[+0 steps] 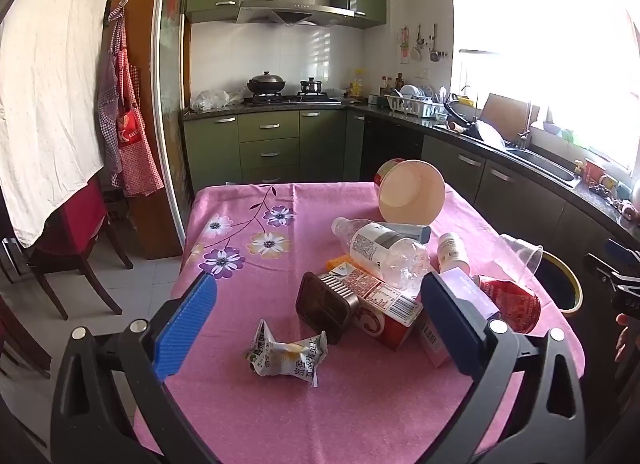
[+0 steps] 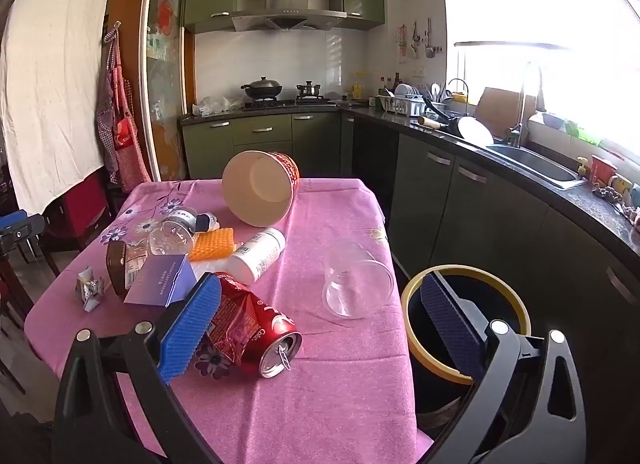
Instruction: Collect trash
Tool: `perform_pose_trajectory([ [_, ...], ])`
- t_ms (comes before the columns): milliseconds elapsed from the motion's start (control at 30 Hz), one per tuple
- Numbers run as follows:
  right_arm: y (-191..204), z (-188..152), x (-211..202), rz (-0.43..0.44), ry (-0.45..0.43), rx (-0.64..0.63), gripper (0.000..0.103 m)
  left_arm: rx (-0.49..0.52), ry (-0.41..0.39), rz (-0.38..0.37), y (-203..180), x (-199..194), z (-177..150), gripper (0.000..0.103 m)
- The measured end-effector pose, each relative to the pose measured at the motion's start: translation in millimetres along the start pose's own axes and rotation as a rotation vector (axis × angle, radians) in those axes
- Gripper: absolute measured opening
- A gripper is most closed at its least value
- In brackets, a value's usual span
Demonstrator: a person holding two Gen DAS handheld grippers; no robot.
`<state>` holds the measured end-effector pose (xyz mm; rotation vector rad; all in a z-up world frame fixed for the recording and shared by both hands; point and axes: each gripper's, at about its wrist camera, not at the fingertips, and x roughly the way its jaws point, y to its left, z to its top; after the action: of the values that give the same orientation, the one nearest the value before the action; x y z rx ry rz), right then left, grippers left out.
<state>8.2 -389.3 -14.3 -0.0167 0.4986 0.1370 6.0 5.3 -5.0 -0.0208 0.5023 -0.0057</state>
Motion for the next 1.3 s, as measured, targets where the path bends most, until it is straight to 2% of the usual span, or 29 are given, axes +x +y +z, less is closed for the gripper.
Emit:
perform_pose_trajectory([
  [467,3.7,-0.8,2.2,0.005,0.0,0.001,0.099,0.013,0.006,-0.003,-14.9,0.2,-6.4,0.097],
  [1300,2.9,-1.5,3.2,0.009,0.0,0.006,0.099,0.015,0.016,-0.012,-14.1,2.3,-4.7,0.097],
])
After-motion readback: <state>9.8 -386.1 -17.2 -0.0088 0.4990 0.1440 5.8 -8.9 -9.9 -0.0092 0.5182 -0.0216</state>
